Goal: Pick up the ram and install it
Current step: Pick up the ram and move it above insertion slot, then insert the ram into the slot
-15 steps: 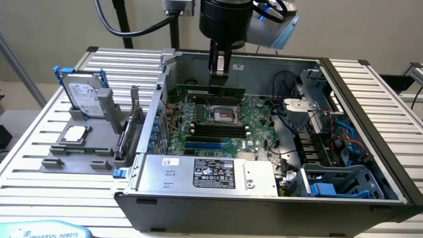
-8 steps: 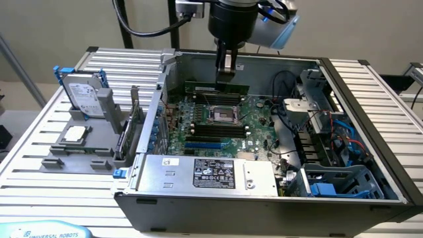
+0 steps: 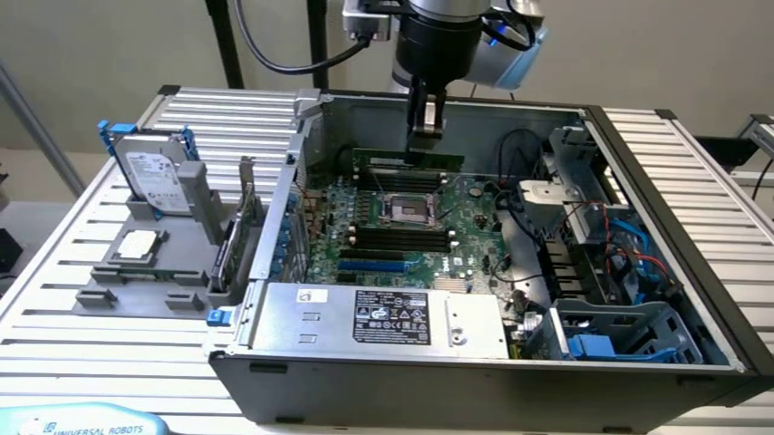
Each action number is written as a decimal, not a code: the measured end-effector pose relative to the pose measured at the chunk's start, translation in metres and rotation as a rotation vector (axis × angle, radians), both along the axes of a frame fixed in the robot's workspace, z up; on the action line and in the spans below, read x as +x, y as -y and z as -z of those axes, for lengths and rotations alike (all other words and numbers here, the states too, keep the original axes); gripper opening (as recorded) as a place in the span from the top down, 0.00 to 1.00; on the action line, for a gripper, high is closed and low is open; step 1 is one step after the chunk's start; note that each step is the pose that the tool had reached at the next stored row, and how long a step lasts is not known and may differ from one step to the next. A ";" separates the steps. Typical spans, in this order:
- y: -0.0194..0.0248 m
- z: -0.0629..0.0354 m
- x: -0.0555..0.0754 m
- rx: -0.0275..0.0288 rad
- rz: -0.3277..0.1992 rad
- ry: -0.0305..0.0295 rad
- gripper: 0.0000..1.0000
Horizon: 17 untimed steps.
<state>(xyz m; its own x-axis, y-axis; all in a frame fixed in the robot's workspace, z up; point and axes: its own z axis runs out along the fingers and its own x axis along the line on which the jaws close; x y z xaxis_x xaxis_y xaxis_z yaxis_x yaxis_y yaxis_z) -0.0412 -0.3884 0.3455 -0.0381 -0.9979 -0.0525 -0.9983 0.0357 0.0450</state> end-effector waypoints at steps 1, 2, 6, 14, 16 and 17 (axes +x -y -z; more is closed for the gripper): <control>0.0000 0.0015 0.001 0.0000 0.000 0.0000 0.87; -0.0001 0.0018 0.001 -0.0002 0.000 -0.0002 0.87; 0.0000 0.0018 0.001 -0.0003 0.000 -0.0010 0.87; 0.0000 0.0018 0.001 -0.0002 0.000 -0.0009 0.87; 0.0000 0.0019 0.001 -0.0002 0.000 -0.0009 0.87; 0.0000 0.0018 0.001 -0.0002 0.000 -0.0009 0.87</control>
